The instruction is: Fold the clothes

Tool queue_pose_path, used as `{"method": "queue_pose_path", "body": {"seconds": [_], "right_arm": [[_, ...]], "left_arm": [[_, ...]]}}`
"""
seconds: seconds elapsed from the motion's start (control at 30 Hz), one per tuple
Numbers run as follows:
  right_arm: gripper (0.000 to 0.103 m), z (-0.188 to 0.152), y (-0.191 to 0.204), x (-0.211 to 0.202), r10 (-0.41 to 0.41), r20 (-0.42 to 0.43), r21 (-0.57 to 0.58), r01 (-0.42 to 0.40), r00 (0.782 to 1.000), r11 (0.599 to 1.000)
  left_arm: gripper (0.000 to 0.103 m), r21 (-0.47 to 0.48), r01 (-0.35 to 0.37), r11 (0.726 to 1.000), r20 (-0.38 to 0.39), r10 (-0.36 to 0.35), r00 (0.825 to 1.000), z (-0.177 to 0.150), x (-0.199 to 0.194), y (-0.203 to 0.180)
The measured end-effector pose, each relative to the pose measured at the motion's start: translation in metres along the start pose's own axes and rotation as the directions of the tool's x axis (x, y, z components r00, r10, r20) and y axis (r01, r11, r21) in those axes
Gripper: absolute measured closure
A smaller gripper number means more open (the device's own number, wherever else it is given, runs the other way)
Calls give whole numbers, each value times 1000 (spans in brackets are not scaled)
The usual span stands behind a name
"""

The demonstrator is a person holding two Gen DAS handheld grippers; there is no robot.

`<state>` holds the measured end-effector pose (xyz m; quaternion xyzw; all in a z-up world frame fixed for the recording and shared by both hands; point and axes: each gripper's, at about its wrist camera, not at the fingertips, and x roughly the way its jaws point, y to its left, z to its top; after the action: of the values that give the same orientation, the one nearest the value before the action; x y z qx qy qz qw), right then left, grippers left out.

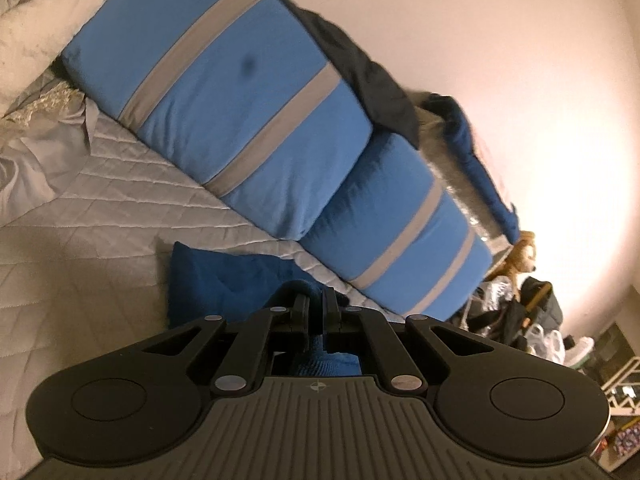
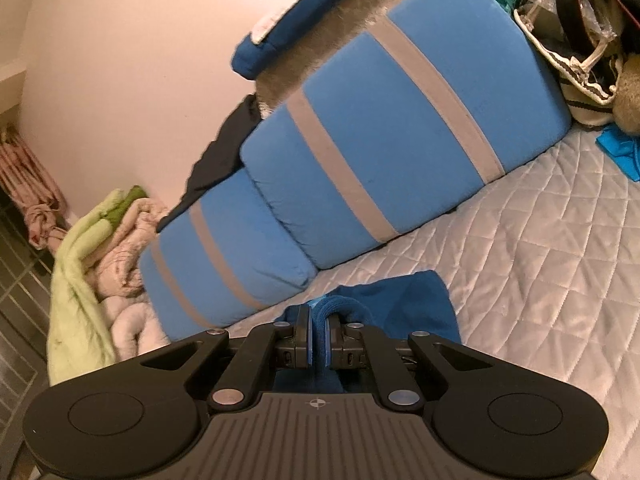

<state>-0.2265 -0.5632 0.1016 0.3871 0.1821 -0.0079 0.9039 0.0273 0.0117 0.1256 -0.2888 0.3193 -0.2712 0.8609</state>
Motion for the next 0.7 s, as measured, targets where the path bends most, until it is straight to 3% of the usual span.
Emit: {"method": "queue_pose_path", "body": {"seconds": [0.5,0.63,0.67,0.7], "right_arm": [[95,20,-29,87,-100,-26,2,100,995,995],[95,25,-33,108,-126,-25,-35,125,992,992],[95,25,-36,116,-139,-28,-45,137,990,990],[95,24,-39,124,-161,-34,-60,159,986,985]], "left_arm": [[97,-55,-102,993,-55,99,994,24,76,37],[91,-75,-180,981,-79,174,982,28,107,54],[82,-100,-200,975,-79,192,978,27,115,61],[61,-125,-219,968,-79,211,974,25,123,69]]}}
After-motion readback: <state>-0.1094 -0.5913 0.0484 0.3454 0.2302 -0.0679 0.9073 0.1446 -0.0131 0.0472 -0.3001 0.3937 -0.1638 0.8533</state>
